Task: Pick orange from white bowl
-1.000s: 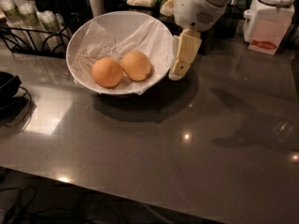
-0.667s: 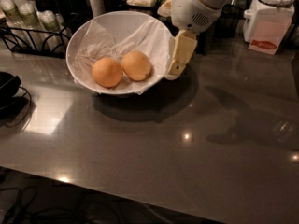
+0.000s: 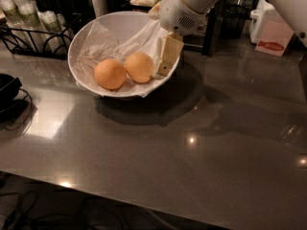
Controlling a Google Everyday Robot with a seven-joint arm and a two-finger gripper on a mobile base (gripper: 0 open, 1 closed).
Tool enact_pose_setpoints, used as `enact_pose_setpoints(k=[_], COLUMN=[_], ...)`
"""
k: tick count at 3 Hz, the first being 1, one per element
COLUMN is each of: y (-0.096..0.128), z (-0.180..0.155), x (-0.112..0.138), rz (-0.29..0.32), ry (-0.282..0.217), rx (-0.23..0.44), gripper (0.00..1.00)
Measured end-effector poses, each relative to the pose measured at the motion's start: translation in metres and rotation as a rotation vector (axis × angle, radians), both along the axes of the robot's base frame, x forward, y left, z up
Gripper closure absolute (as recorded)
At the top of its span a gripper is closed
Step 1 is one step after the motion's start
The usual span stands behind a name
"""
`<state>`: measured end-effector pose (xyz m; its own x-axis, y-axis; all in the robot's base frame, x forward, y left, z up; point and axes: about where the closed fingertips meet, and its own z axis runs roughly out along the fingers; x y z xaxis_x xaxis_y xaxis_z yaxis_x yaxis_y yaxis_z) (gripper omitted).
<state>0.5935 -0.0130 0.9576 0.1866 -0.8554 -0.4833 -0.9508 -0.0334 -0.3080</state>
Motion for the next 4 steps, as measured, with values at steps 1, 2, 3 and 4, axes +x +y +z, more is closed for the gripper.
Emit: enact_pose_setpoints(k=[1,2,3,4], y=[0.012,0.020,0.020,0.024], z=[-0.015,-0.041,-0.042,-0.050], x=[0.012,0.032,0.032,0.038], rz=[0.001,-0.059,-0.059,-0.073], ry=[0.035,0.129,0.130,0.157], rx=[0.007,0.024,0.025,0.057], gripper=[0.00,0.00,0.00,0.10])
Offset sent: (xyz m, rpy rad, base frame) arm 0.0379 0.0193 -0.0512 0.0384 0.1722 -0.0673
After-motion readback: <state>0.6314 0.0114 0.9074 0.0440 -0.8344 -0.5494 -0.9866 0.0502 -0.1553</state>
